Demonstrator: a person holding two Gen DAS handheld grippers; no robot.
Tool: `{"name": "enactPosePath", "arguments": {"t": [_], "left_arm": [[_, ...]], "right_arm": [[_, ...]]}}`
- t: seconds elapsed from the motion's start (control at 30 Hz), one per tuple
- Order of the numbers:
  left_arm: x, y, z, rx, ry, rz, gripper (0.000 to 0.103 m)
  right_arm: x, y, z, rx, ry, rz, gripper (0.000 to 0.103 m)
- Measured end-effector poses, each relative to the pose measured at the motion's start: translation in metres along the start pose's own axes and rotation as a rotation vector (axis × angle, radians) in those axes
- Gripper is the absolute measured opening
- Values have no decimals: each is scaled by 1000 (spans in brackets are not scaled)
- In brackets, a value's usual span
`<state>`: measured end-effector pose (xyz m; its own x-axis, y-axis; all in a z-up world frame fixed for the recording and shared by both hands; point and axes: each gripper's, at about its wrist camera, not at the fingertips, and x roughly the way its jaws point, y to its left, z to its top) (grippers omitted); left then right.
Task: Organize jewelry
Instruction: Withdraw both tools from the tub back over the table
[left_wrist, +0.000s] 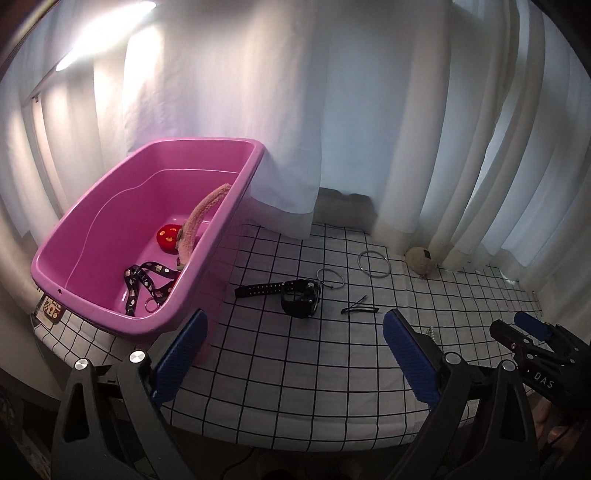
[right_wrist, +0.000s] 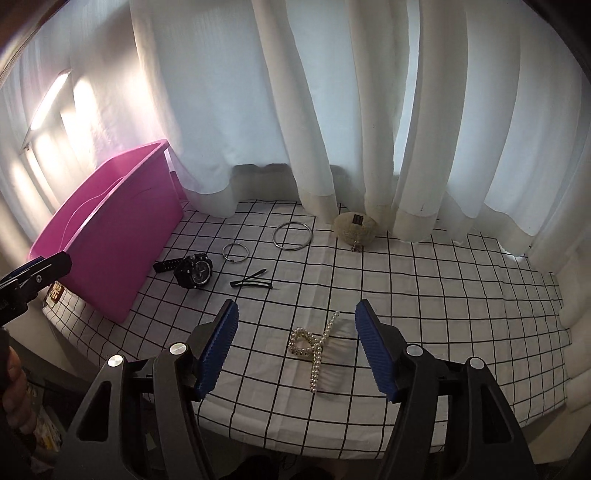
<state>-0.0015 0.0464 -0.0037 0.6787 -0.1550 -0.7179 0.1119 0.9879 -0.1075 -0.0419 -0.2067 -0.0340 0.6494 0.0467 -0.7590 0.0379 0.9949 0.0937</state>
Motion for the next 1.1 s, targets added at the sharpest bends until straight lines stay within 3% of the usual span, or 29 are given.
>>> {"name": "enactPosePath", "arguments": {"t": [0.23,0.53,0.87,1.1], "left_arm": [[42,-17,-16,12,65,-14,95],[98,-8,-31,-16,136,40,95],[145,1,-33,-10,96,106,95],[179,-3,-37,12,87,78,95]], "right_arm": [[13,-26,-30,70,38,-41,63],[56,-34,-63,99,128,-70,63],[96,-39,-81,113,138,-76,63],[116,-41,-88,121,132,-80,63]]}}
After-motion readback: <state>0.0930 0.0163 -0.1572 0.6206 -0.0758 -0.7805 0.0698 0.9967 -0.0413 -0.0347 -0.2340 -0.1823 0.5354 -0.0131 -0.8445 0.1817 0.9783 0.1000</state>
